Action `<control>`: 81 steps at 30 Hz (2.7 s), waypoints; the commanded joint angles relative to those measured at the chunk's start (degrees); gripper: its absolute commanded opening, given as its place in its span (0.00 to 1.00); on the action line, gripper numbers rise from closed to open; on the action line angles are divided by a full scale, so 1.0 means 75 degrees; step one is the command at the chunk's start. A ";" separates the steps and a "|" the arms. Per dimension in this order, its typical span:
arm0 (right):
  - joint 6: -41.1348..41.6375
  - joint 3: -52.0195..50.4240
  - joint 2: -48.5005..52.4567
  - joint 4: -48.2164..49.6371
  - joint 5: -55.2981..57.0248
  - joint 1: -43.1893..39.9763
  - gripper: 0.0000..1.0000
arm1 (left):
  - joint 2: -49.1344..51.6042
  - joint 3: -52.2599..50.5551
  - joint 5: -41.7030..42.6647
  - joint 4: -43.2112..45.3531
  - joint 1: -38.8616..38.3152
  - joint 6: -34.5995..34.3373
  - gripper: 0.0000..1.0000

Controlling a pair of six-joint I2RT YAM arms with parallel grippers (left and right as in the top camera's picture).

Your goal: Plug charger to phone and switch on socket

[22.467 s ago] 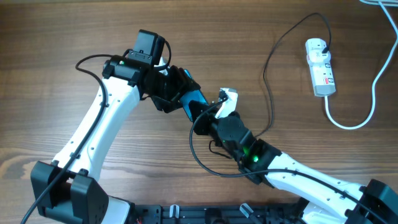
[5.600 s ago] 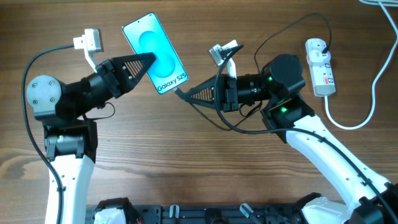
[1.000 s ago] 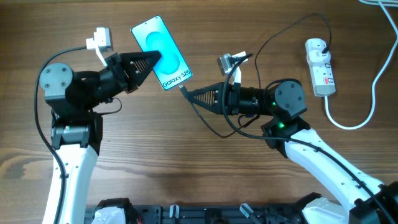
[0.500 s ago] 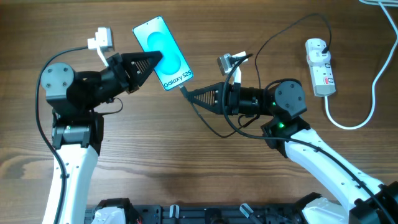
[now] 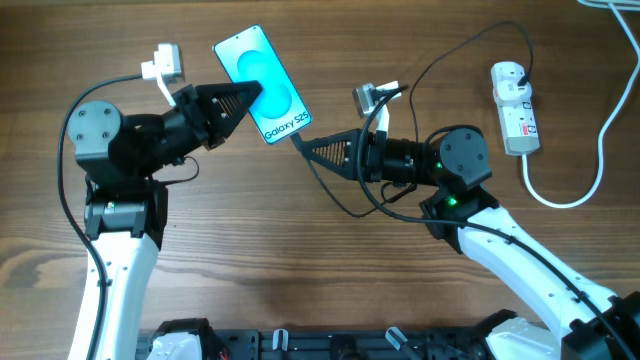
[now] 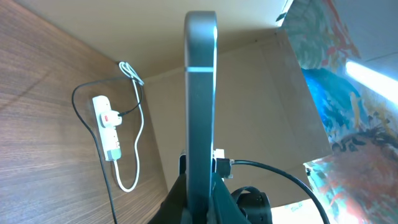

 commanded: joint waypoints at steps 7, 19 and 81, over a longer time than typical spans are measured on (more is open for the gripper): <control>-0.0020 0.0012 -0.0009 0.0079 -0.0944 -0.0032 0.04 | -0.0006 0.0041 -0.0026 0.0058 -0.0044 0.0073 0.04; 0.0000 0.0012 -0.0012 0.0242 -0.0673 -0.0230 0.04 | -0.0006 0.0041 -0.0026 0.0058 -0.0044 0.0070 0.04; -0.0134 0.0012 0.0090 0.0341 -0.0417 -0.0181 0.04 | 0.0015 0.0041 -0.0108 -0.0122 -0.0044 0.0644 0.04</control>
